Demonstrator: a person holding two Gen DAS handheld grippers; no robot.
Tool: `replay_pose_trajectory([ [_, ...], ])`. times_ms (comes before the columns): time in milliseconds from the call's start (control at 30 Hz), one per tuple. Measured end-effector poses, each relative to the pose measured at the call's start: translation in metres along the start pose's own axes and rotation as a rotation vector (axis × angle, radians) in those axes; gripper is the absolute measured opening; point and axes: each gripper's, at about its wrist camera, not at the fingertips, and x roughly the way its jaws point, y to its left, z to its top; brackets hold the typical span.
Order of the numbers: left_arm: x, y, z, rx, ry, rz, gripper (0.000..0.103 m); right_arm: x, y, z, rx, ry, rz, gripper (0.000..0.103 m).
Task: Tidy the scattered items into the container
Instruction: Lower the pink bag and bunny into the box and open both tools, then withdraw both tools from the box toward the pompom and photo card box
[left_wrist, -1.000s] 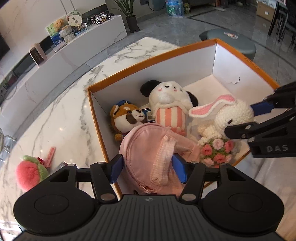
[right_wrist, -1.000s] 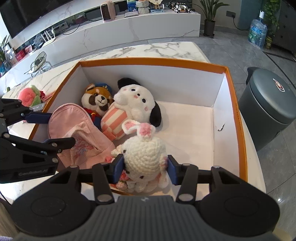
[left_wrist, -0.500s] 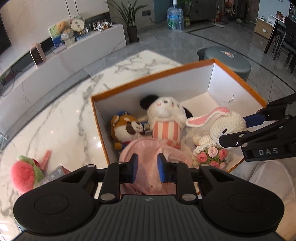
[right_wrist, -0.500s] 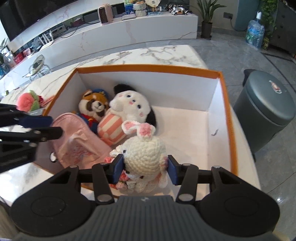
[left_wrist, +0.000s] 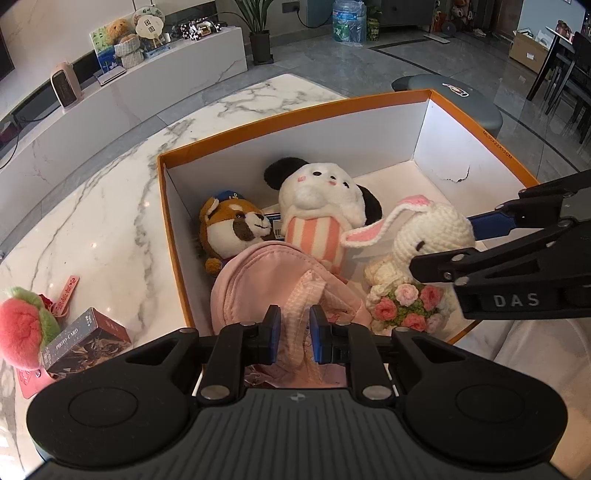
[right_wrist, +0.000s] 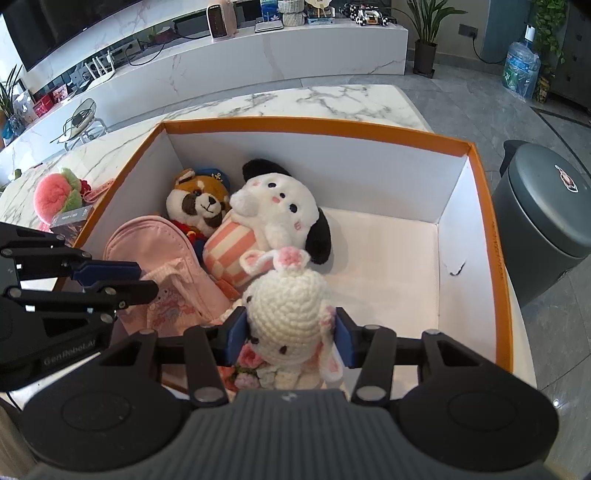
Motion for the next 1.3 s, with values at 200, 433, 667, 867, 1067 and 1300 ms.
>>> replay_pose_trajectory([
  [200,-0.007,-0.001,-0.004,-0.033,-0.017,0.001,0.024,-0.001,0.005,0.001,0.002,-0.016,-0.022,0.055],
  [433,-0.023,0.005,-0.012,-0.063,-0.042,0.011,0.034,-0.010,0.010,-0.002,0.007,-0.043,-0.060,0.067],
  [667,-0.043,0.002,-0.022,-0.061,-0.076,0.024,0.042,-0.024,0.020,-0.007,-0.003,-0.076,-0.092,0.076],
  [867,-0.064,0.001,-0.030,-0.070,-0.117,0.036,0.047,-0.042,0.026,-0.015,0.003,-0.101,-0.124,0.080],
  [1067,-0.082,0.000,-0.039,-0.081,-0.150,0.036,0.047,-0.062,0.032,-0.025,0.029,-0.137,-0.145,0.082],
  [1300,-0.100,-0.005,-0.049,-0.078,-0.189,0.030,0.047,-0.088,0.042,-0.041,0.057,-0.180,-0.157,0.082],
])
